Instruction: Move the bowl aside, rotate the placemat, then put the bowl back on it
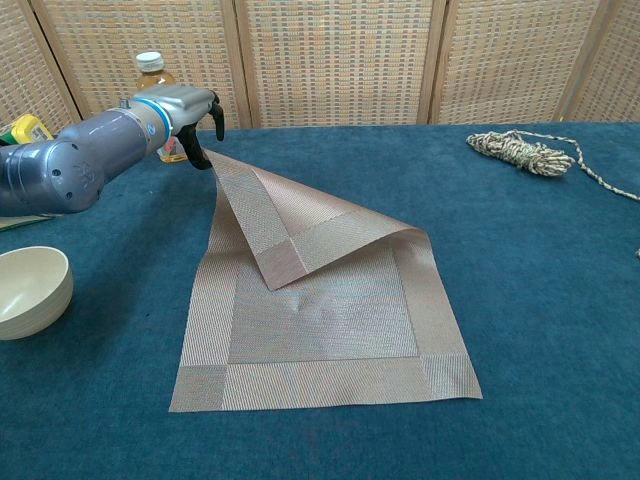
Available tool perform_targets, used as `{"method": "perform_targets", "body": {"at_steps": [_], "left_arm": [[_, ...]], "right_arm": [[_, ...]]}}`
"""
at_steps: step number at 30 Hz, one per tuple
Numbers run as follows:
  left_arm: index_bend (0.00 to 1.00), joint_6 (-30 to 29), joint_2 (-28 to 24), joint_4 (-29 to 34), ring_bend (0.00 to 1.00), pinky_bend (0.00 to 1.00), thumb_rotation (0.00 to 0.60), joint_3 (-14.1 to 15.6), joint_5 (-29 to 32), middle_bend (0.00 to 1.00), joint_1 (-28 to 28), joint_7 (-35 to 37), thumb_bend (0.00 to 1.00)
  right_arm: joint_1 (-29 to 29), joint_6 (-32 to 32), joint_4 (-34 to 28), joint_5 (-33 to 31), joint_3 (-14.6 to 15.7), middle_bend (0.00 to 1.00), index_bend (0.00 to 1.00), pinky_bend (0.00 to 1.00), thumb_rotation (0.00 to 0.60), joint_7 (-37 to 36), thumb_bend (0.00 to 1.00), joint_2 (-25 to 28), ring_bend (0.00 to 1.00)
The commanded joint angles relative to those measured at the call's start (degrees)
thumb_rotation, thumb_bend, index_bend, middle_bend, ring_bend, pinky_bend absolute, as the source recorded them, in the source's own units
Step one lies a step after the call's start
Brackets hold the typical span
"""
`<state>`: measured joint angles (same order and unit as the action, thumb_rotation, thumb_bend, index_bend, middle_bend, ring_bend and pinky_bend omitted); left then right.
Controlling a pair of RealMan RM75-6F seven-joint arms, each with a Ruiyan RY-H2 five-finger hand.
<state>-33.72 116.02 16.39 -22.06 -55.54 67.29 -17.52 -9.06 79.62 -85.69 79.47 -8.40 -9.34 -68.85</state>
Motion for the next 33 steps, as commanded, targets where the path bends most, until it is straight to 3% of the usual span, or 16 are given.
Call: {"method": "perform_targets", "body": {"at_steps": [1, 33], "left_arm": [[0.31, -1.23, 0.07, 0.59, 0.00, 0.00, 0.600, 0.03, -0.72, 0.00, 0.41, 0.58, 0.30], [0.29, -9.16, -1.10, 13.04, 0.00, 0.00, 0.600, -2.35, -0.50, 0.00, 1.22, -6.67, 0.30]], "right_arm": [[0.13, 0.34, -0.20, 0.27, 0.02, 0.00, 0.12, 0.00, 0.600, -0.21, 0.11, 0.16, 0.00], [1.20, 1.91, -1.93, 2.10, 0.77, 0.00, 0.12, 0.00, 0.600, -2.53, 0.11, 1.98, 0.00]]}}
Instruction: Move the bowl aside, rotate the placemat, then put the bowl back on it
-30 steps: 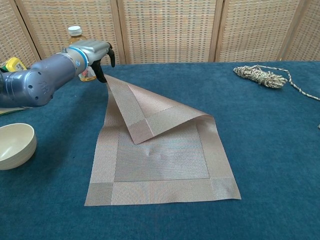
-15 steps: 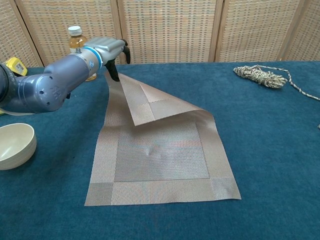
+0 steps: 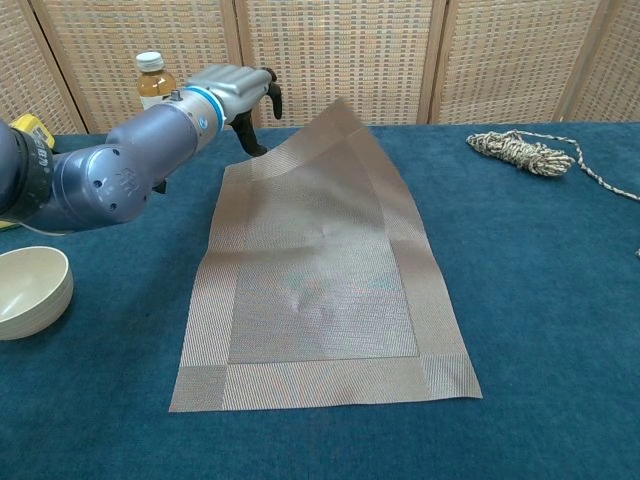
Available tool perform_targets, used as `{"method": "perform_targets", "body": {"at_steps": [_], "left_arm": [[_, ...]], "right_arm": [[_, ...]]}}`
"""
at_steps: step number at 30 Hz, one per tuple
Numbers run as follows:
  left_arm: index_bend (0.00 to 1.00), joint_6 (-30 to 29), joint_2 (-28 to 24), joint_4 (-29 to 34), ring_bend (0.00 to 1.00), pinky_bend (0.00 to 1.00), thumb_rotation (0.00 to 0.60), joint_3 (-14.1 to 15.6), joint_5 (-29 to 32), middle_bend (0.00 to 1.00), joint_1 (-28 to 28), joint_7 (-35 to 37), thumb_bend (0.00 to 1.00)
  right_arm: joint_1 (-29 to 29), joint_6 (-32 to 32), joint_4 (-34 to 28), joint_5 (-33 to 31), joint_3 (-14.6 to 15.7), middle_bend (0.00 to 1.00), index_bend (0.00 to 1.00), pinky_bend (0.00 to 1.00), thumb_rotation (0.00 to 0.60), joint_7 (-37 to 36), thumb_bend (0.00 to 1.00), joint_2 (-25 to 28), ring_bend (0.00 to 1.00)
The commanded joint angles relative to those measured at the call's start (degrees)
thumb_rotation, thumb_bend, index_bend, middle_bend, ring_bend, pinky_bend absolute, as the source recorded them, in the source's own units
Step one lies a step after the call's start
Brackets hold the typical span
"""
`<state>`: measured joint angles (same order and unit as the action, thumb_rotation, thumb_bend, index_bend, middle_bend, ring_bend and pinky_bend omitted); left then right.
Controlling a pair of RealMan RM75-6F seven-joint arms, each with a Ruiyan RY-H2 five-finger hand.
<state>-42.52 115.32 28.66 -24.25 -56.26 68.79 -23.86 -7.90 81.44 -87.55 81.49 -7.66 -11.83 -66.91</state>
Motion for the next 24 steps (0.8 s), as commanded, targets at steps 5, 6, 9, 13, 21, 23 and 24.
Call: {"method": "perform_targets", "body": {"at_steps": [5, 6, 9, 13, 21, 23, 24], "left_arm": [[0.29, -1.92, -1.88, 4.29, 0.00, 0.00, 0.600, -0.09, 0.39, 0.00, -1.39, -1.28, 0.30], [0.29, -2.37, -2.28, 5.33, 0.00, 0.00, 0.600, -0.02, 0.36, 0.00, -1.79, -1.33, 0.30], [0.29, -5.59, -4.71, 11.23, 0.00, 0.00, 0.600, 1.02, -0.49, 0.00, -4.71, -1.28, 0.30], [0.29, -9.02, -8.49, 19.33, 0.00, 0.00, 0.600, 2.70, -1.30, 0.00, -8.23, -3.12, 0.30], [0.19, -17.54, -17.79, 36.42, 0.00, 0.00, 0.600, 6.76, -4.55, 0.00, -16.01, -5.70, 0.30], [0.16, -20.57, -21.38, 42.66, 0.00, 0.00, 0.600, 8.05, -5.11, 0.00, -19.02, -6.68, 0.30], [0.15, -21.77, -22.59, 44.81, 0.00, 0.00, 0.600, 8.50, -5.32, 0.00, -20.17, -6.82, 0.30]], "right_arm": [[0.15, 0.28, -0.36, 0.33, 0.14, 0.00, 0.12, 0.00, 0.600, -0.09, 0.11, 0.22, 0.00], [0.15, 0.27, -0.37, 0.35, 0.16, 0.00, 0.12, 0.00, 0.600, -0.08, 0.11, 0.24, 0.00], [0.08, 0.11, -0.48, 0.60, 0.35, 0.00, 0.12, 0.00, 0.600, 0.18, 0.11, 0.24, 0.00], [0.05, 0.08, -0.62, 0.73, 0.44, 0.00, 0.12, 0.00, 0.600, 0.36, 0.11, 0.19, 0.00], [0.08, -0.06, -0.63, 1.01, 0.80, 0.00, 0.12, 0.00, 0.600, 0.49, 0.10, 0.02, 0.00], [0.10, 0.01, -0.76, 1.12, 0.87, 0.00, 0.12, 0.00, 0.600, 0.59, 0.10, -0.05, 0.00], [0.11, 0.09, -0.81, 1.21, 0.88, 0.00, 0.12, 0.00, 0.600, 0.61, 0.10, -0.06, 0.00]]}}
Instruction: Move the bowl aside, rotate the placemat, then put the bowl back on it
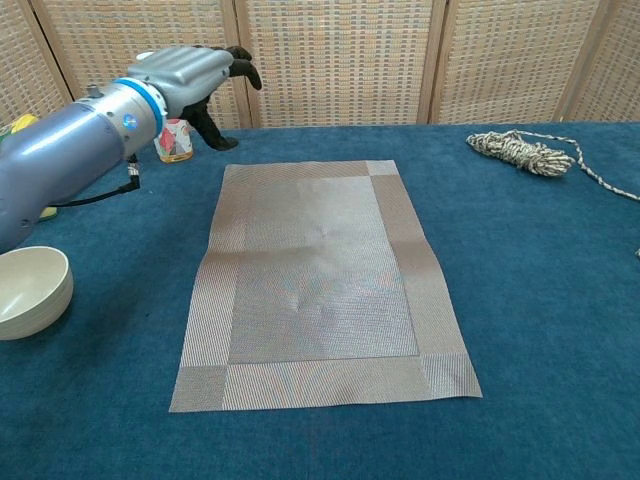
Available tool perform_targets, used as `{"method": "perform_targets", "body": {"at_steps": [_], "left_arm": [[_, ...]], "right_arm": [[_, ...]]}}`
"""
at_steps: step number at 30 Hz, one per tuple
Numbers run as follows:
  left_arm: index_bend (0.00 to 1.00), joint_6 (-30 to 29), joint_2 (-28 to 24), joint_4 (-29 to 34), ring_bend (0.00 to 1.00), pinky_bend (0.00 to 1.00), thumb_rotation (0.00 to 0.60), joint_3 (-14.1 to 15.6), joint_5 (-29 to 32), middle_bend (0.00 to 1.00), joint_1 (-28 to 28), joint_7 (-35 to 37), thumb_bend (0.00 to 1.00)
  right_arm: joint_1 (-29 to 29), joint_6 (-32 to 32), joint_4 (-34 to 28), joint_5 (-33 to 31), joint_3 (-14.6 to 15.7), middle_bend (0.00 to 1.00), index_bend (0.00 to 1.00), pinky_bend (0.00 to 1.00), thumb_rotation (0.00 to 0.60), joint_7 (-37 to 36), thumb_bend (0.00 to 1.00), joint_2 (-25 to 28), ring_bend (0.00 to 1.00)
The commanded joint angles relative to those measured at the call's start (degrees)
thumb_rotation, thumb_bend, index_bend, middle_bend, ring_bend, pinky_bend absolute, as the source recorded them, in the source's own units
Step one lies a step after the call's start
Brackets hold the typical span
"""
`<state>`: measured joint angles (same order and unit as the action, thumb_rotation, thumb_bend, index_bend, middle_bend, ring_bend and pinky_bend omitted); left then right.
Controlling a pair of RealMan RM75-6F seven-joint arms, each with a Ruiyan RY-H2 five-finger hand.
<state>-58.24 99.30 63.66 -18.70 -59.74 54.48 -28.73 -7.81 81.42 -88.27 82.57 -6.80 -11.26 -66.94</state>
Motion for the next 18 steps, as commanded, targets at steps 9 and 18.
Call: {"method": "perform_targets", "body": {"at_steps": [9, 18], "left_arm": [[0.10, -20.17, -21.59, 33.11, 0.00, 0.00, 0.600, 11.43, -5.83, 0.00, -20.96, -2.98, 0.26], [0.00, -30.29, -27.16, 39.06, 0.00, 0.00, 0.600, 19.55, -12.40, 0.00, -32.66, 2.63, 0.20]], "right_arm": [[0.37, 1.88, -0.63, 2.06, 0.51, 0.00, 0.12, 0.00, 0.600, 0.95, 0.10, -0.34, 0.00], [0.45, 3.48, -0.58, 4.69, 1.40, 0.00, 0.12, 0.00, 0.600, 3.65, 0.08, -1.47, 0.00]]}}
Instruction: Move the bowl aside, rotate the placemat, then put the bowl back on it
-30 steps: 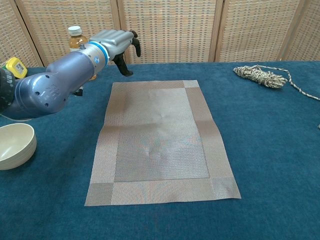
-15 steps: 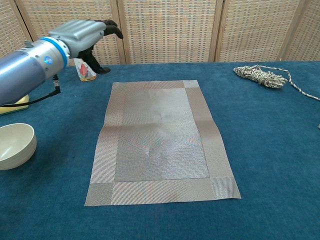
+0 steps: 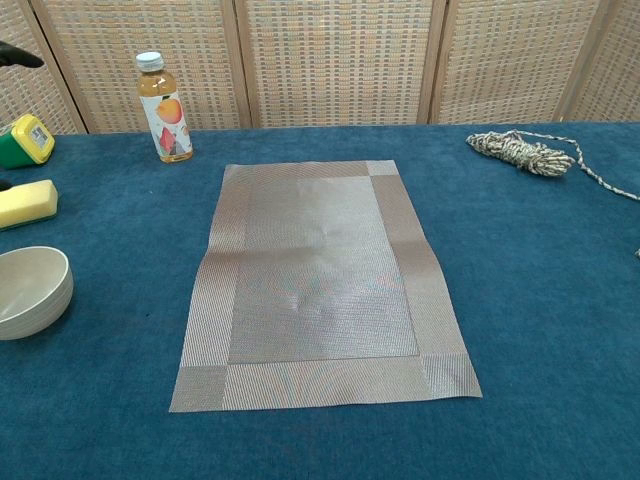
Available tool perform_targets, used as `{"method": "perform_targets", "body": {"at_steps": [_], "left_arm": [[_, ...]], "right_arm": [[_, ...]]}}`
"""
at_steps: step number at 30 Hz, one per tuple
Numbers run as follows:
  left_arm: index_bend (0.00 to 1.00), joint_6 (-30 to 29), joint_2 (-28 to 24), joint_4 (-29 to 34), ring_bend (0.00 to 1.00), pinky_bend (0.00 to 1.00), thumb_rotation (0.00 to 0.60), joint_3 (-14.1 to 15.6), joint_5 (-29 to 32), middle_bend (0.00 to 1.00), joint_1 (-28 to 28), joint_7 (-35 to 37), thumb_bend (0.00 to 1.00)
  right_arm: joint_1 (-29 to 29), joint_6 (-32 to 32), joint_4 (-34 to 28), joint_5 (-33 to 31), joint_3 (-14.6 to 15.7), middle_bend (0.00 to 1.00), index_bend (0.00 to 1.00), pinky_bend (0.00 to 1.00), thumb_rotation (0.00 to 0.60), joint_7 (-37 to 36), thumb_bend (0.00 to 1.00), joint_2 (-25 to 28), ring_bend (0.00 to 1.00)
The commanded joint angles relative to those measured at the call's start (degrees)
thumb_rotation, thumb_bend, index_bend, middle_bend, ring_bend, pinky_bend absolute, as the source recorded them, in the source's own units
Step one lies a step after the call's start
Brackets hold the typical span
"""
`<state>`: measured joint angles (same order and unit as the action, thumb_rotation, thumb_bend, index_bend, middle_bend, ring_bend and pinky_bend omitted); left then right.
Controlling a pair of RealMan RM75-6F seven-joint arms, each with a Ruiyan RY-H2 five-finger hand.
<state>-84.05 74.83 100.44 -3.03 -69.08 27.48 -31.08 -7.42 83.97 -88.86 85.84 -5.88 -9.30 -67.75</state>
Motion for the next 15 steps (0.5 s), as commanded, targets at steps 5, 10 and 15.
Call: {"method": "perform_targets", "body": {"at_steps": [5, 10, 15], "left_arm": [[0.00, -6.88, -3.99, 0.71, 0.00, 0.00, 0.600, 6.03, -6.50, 0.00, -9.42, 8.68, 0.20], [0.00, -9.44, -6.94, 1.08, 0.00, 0.00, 0.600, 6.74, -8.50, 0.00, -12.91, 10.80, 0.20], [0.00, -10.68, -9.85, 2.32, 0.00, 0.00, 0.600, 5.87, -9.95, 0.00, -14.89, 14.13, 0.20]], "right_arm": [[-0.10, 1.46, -0.79, 3.44, 1.36, 0.00, 0.12, 0.00, 0.600, 3.27, 0.08, -1.72, 0.00], [-1.87, -0.24, -3.75, 6.94, 2.79, 0.00, 0.12, 0.00, 0.600, 6.93, 0.08, -4.50, 0.00], [-6.38, -7.14, -7.42, 7.14, 2.57, 0.00, 0.12, 0.00, 0.600, 13.49, 0.08, -9.54, 0.00]]}}
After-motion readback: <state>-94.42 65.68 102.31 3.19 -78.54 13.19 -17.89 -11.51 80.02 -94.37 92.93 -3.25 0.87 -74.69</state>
